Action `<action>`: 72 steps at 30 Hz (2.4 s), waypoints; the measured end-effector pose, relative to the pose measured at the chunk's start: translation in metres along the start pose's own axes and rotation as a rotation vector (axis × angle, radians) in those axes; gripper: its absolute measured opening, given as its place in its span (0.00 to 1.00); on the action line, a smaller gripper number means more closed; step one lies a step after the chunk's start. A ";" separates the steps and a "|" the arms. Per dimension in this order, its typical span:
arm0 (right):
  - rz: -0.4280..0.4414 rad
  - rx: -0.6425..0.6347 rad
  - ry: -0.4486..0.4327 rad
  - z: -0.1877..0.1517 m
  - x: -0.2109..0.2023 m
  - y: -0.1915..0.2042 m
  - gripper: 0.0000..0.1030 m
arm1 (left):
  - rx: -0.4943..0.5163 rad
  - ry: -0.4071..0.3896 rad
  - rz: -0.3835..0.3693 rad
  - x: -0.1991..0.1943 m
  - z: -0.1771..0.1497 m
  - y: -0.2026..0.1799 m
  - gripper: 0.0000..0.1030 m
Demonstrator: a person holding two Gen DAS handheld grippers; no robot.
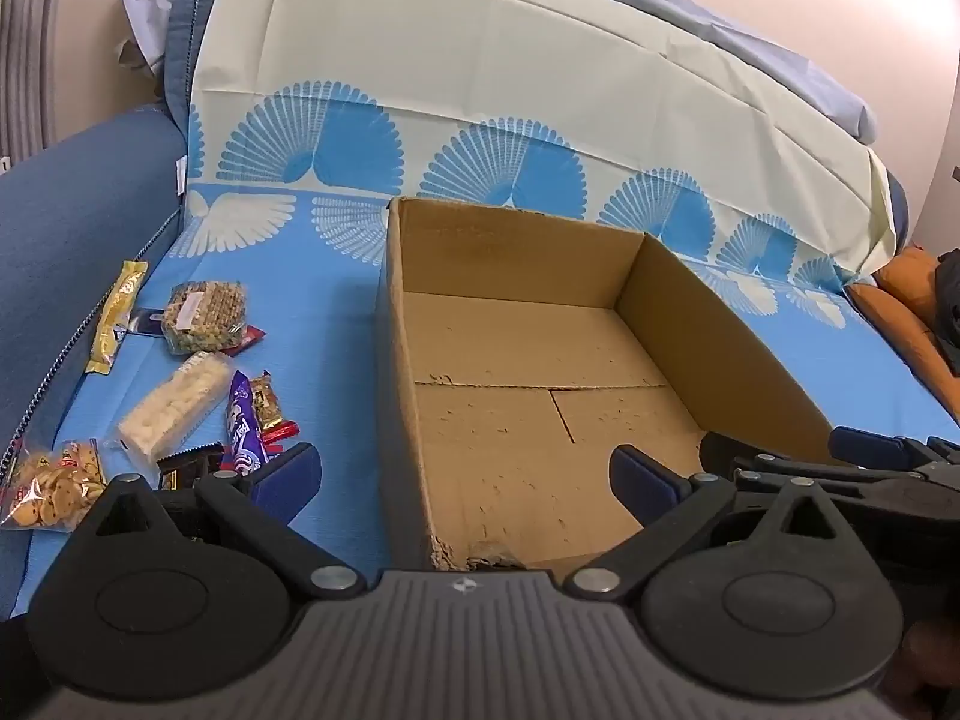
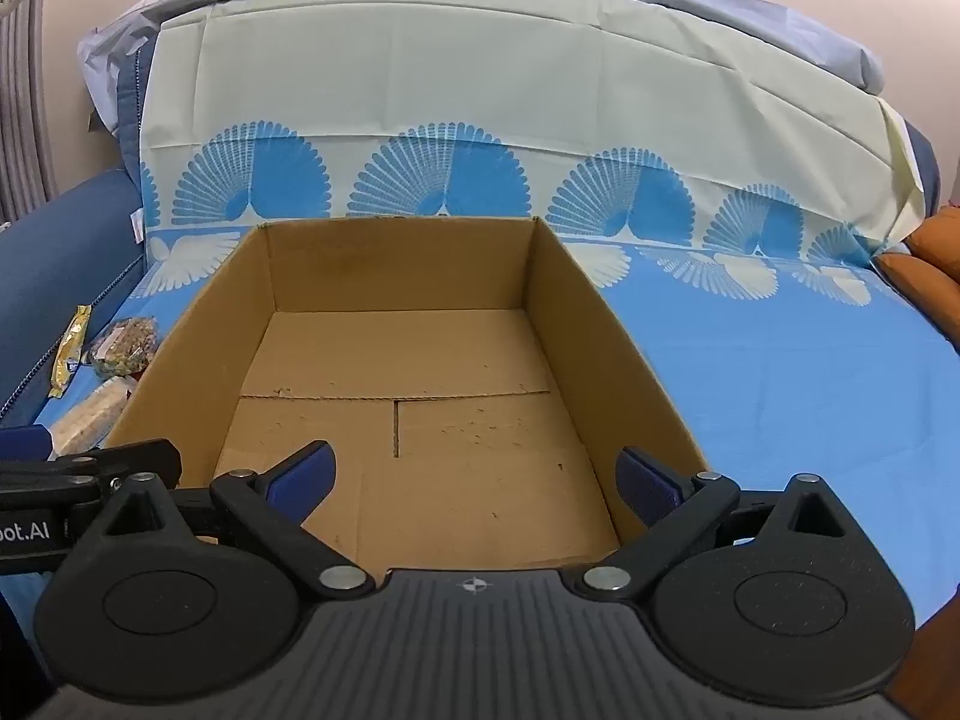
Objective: Organize snacks
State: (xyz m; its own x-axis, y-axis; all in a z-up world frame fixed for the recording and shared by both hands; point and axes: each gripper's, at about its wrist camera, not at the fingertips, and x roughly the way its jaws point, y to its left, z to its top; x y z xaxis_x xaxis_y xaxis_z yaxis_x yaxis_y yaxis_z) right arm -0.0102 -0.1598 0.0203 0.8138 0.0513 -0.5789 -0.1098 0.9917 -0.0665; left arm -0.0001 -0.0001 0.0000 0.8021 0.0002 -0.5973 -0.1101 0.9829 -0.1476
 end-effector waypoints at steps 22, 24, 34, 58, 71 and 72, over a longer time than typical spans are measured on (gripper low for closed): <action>-0.003 -0.012 0.006 -0.002 0.002 0.004 0.96 | 0.001 0.001 0.000 0.000 -0.002 -0.001 0.99; -0.004 -0.014 0.006 -0.003 0.002 0.005 0.96 | 0.000 0.002 0.000 0.001 -0.002 -0.001 0.99; -0.004 -0.014 0.007 -0.002 0.003 0.005 0.96 | 0.001 0.003 0.000 0.001 -0.001 0.000 0.99; 0.031 -0.016 -0.037 0.008 -0.005 0.026 0.71 | 0.069 -0.098 0.045 -0.047 0.019 0.040 0.45; 0.446 -0.136 -0.101 0.002 -0.024 0.141 0.48 | 0.195 -0.001 0.138 -0.036 -0.002 0.192 0.25; 0.471 -0.165 -0.093 -0.001 -0.022 0.155 0.48 | 0.162 0.022 0.159 -0.031 -0.011 0.203 0.25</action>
State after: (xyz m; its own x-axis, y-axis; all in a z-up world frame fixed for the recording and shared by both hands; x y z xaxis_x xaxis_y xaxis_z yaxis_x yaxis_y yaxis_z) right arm -0.0453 -0.0072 0.0222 0.7007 0.5060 -0.5029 -0.5597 0.8271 0.0523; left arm -0.0537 0.1971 -0.0201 0.7692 0.1549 -0.6200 -0.1369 0.9876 0.0770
